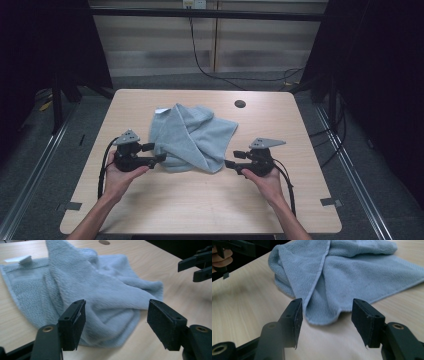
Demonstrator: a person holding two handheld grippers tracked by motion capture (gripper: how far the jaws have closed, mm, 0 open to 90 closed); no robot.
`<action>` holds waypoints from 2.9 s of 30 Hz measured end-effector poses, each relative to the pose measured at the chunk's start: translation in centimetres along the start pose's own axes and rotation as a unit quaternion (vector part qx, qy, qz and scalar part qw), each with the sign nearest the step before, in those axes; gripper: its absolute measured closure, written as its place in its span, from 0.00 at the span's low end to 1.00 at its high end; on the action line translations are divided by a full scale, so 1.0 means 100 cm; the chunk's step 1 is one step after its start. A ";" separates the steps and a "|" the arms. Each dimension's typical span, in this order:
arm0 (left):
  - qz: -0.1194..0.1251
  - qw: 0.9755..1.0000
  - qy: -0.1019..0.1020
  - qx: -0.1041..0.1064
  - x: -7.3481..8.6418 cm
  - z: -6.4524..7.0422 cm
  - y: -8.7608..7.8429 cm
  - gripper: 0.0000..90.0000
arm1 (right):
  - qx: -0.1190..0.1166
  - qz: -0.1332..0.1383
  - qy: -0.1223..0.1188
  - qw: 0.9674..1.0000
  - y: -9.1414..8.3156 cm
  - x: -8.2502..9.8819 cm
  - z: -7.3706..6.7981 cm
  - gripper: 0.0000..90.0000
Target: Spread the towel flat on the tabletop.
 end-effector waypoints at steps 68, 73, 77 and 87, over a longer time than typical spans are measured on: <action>-0.015 0.998 -0.002 0.069 0.008 0.026 0.006 0.35 | 0.012 -0.073 0.010 0.997 0.020 0.033 0.014 0.42; -0.023 0.997 -0.015 0.072 0.008 0.023 0.034 0.29 | 0.014 -0.094 -0.003 0.995 0.031 0.041 0.013 0.37; -0.062 0.994 0.011 0.084 0.025 0.035 0.050 0.37 | 0.034 -0.095 -0.032 0.994 0.033 0.043 0.010 0.37; -0.057 0.992 0.028 0.113 0.033 0.039 0.040 0.76 | 0.045 -0.102 -0.055 0.992 0.032 0.045 0.005 0.91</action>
Point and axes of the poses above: each handheld gripper's, and its own axes: y roughly forward along the jaws, x roughly out of its underside, z roughly to its right, the point moved 7 cm from there along y, roughly forward along the jaws
